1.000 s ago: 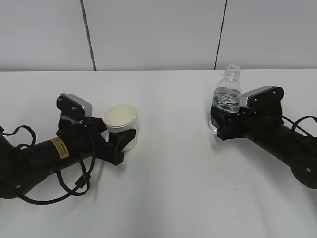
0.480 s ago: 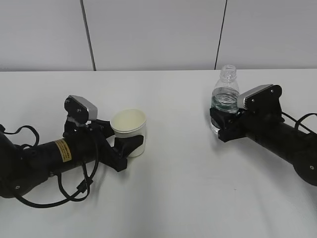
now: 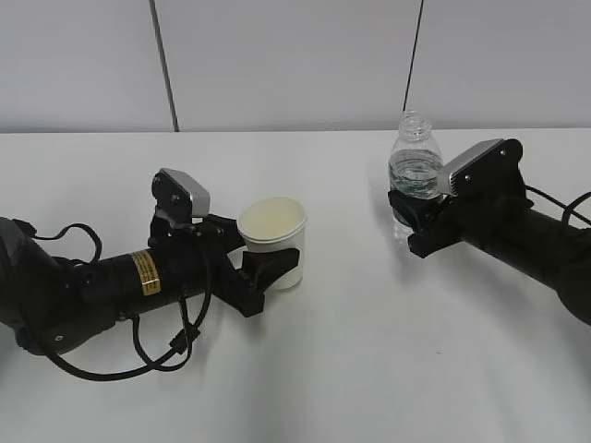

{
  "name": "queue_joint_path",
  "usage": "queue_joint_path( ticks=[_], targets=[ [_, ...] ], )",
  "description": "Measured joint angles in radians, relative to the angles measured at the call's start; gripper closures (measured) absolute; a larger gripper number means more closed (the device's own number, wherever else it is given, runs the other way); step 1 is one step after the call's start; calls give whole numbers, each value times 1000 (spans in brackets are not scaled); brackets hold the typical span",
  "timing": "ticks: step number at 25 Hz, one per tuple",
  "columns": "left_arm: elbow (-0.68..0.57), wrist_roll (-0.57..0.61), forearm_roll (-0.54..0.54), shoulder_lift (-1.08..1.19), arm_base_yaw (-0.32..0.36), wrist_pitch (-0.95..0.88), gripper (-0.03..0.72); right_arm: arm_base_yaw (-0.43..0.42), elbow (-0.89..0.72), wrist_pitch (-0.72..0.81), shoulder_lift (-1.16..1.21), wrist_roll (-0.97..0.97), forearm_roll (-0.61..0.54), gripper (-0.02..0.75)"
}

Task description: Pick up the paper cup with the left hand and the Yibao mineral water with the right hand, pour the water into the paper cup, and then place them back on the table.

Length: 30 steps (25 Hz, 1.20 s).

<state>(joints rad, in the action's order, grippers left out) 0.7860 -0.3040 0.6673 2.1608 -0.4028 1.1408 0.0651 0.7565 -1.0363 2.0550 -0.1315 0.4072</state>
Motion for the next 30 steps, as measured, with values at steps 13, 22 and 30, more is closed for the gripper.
queue_joint_path(
  ticks=[13,22,30],
  targets=[
    [121,-79,96,1,-66,-2,237,0,37,52,-14,-92,62,258],
    [171,-116,118,1,-78,-22,237,0,73,108,-43,-189,96,259],
    [179,-121,124,1,-78,-64,237,0,100,139,-44,-237,167,260]
  ],
)
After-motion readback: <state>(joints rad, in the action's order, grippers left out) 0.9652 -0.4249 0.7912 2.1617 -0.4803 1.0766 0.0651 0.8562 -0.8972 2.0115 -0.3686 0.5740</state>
